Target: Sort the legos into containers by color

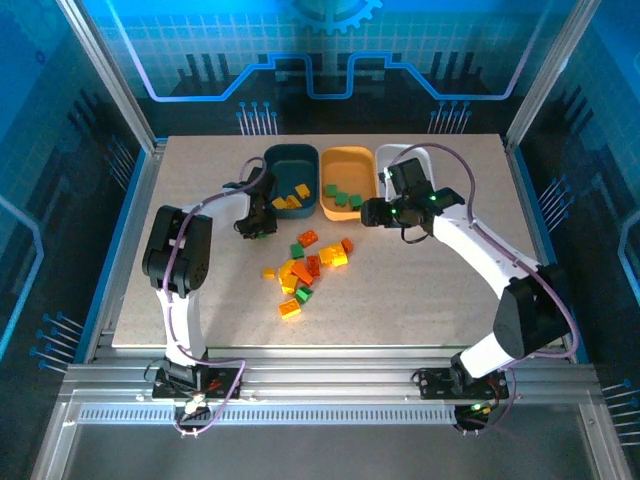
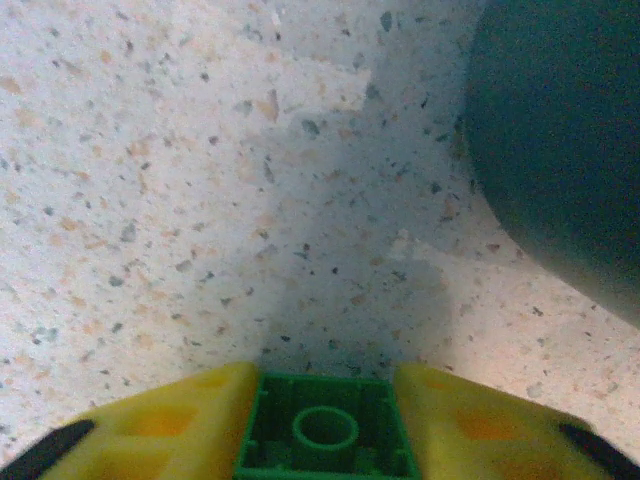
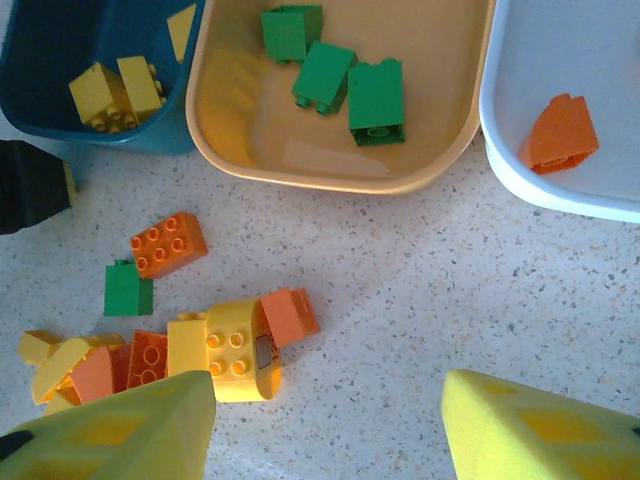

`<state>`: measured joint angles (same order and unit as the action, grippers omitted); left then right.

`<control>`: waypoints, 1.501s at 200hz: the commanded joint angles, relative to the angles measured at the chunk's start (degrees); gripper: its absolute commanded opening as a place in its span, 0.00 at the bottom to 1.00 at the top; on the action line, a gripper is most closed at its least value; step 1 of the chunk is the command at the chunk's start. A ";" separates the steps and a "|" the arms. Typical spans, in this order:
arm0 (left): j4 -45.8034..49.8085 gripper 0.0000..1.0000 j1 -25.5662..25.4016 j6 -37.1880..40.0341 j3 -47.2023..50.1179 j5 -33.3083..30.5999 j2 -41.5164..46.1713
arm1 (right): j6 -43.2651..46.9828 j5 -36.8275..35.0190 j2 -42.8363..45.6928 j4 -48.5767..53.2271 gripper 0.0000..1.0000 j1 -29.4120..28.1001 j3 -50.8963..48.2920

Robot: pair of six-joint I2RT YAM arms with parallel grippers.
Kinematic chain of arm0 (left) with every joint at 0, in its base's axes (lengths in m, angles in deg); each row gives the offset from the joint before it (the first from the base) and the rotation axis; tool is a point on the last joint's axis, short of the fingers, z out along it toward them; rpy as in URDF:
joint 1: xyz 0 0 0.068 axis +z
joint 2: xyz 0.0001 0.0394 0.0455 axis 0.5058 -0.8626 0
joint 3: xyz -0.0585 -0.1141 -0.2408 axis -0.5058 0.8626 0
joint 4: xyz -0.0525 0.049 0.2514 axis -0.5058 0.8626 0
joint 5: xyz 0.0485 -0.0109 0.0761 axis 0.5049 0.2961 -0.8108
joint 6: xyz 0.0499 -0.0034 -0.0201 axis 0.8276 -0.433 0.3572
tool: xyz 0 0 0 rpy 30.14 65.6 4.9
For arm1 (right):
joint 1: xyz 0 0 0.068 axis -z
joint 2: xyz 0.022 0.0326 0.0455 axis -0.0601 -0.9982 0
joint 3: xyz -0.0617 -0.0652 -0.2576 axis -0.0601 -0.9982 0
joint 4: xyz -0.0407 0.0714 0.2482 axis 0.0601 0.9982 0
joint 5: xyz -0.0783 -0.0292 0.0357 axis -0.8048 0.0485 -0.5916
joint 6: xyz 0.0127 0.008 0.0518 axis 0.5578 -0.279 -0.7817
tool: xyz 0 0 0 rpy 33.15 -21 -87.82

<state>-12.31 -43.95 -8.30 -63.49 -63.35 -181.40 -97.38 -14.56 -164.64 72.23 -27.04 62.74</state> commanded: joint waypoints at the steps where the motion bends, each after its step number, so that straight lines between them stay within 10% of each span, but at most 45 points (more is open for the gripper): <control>1: 0.54 0.35 -0.48 0.61 1.69 0.15 1.83 | -0.32 0.40 1.57 -0.01 0.62 0.74 -0.22; 78: 4.20 0.29 -7.33 -1.24 -1.48 7.53 13.50 | -1.18 -1.23 1.48 -2.43 0.62 1.47 -3.90; 172: 13.47 0.29 -12.04 -2.08 -54.93 22.46 -22.39 | -8.52 -2.13 10.49 -7.52 0.61 3.26 -18.98; 209: 11.66 0.29 -12.58 -4.03 -56.74 22.73 -25.56 | -7.79 -1.43 14.57 -6.57 0.62 5.35 -21.14; 265: 11.01 0.81 -13.10 -3.13 -56.22 23.62 -21.34 | -7.17 1.52 13.86 -6.34 0.66 5.09 -20.51; 300: 8.00 0.87 -12.94 -1.12 -48.02 23.11 -7.87 | -7.48 -0.30 11.26 -6.48 0.65 -1.36 -18.85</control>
<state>-2.06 -56.80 -11.40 -116.62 -41.10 -203.87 -104.70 -14.89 -151.33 65.78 -23.70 42.33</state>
